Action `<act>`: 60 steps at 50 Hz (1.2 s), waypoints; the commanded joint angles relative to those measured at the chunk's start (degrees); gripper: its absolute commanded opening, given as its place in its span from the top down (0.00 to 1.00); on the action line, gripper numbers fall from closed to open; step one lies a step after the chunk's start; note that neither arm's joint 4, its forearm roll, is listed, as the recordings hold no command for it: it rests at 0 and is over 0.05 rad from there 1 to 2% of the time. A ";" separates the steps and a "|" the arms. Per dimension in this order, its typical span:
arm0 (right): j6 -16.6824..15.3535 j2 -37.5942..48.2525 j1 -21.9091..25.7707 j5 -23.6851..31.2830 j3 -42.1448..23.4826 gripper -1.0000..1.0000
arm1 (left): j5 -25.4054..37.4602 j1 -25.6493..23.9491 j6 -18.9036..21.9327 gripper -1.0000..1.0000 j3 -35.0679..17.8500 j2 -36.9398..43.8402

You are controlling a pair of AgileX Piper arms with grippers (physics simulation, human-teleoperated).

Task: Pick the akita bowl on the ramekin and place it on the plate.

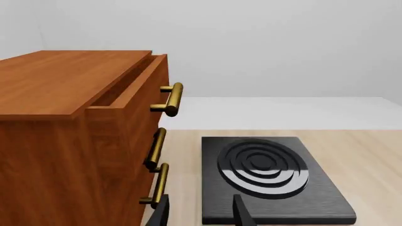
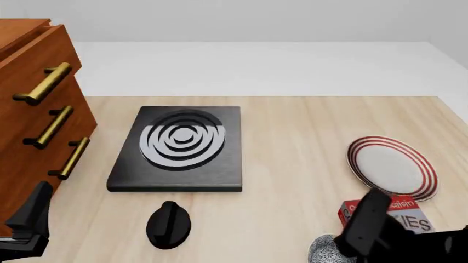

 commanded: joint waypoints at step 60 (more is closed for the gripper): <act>5.47 11.65 4.49 -15.95 11.31 0.00 | 0.00 0.00 0.00 0.00 0.00 0.00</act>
